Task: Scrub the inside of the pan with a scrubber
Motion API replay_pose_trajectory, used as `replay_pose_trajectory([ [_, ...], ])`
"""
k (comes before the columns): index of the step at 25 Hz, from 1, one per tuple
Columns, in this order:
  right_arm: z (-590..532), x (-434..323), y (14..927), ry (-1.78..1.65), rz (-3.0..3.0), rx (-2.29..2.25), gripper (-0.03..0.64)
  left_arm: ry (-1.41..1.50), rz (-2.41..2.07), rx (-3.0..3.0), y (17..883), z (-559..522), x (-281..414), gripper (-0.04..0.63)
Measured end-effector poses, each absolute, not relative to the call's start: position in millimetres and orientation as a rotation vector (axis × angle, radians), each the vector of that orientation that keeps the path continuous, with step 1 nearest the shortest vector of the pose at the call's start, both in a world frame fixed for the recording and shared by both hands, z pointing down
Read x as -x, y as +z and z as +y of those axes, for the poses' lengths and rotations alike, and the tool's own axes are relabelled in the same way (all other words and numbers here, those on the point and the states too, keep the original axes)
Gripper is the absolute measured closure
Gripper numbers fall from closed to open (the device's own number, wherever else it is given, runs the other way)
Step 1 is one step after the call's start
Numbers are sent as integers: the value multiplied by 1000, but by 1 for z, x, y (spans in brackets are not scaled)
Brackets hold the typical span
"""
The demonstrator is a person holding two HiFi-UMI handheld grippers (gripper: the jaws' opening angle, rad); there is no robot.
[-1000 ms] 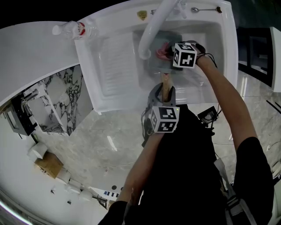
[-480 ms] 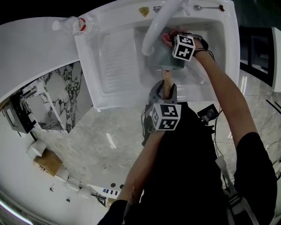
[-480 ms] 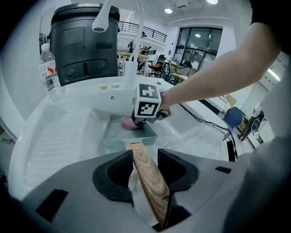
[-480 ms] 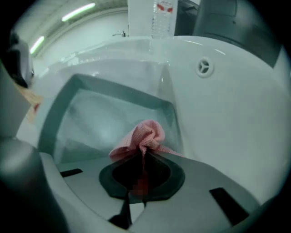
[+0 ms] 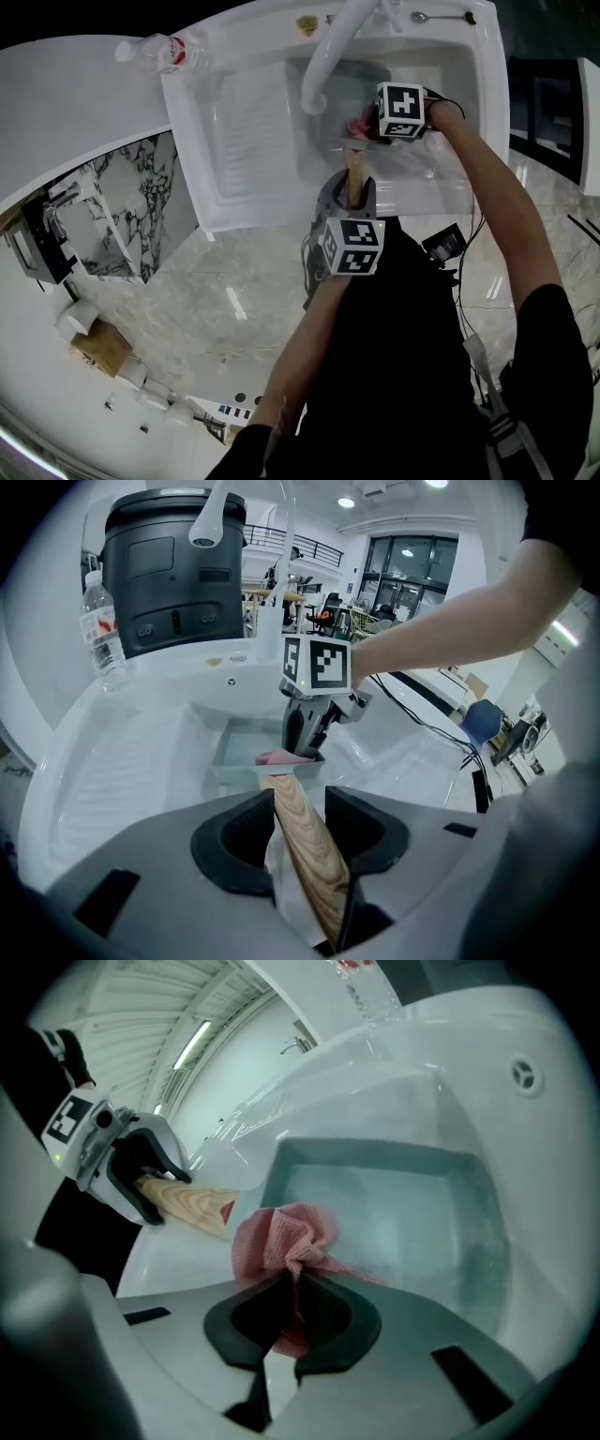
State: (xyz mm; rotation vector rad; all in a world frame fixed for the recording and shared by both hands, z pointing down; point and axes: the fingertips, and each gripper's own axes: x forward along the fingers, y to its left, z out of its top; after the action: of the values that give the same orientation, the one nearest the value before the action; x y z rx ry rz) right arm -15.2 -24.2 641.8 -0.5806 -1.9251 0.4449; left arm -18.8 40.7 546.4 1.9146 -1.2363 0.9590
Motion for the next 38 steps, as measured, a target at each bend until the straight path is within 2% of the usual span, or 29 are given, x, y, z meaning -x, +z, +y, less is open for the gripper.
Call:
replay_pose_trajectory([
  [8,-30,4,646,380,-1734,704,583,957,-1227,-1913,544,40,18,417],
  [14,-83,0,673,364,-1668,450,583,957,-1223,-1907,544,41,19,417],
  [22,-145,0,704,50,-1641,101,583,956,-1221,-1907,545,40,19,417],
  [27,-152,37,697,-149,-1810,-39,583,959,-1225,-1905,547,39,20,417],
  [33,-110,83,659,76,-2120,22,583,959,-1227,-1904,547,40,18,417],
  [38,-66,84,638,257,-2198,157,583,949,-1220,-1898,546,41,17,417],
])
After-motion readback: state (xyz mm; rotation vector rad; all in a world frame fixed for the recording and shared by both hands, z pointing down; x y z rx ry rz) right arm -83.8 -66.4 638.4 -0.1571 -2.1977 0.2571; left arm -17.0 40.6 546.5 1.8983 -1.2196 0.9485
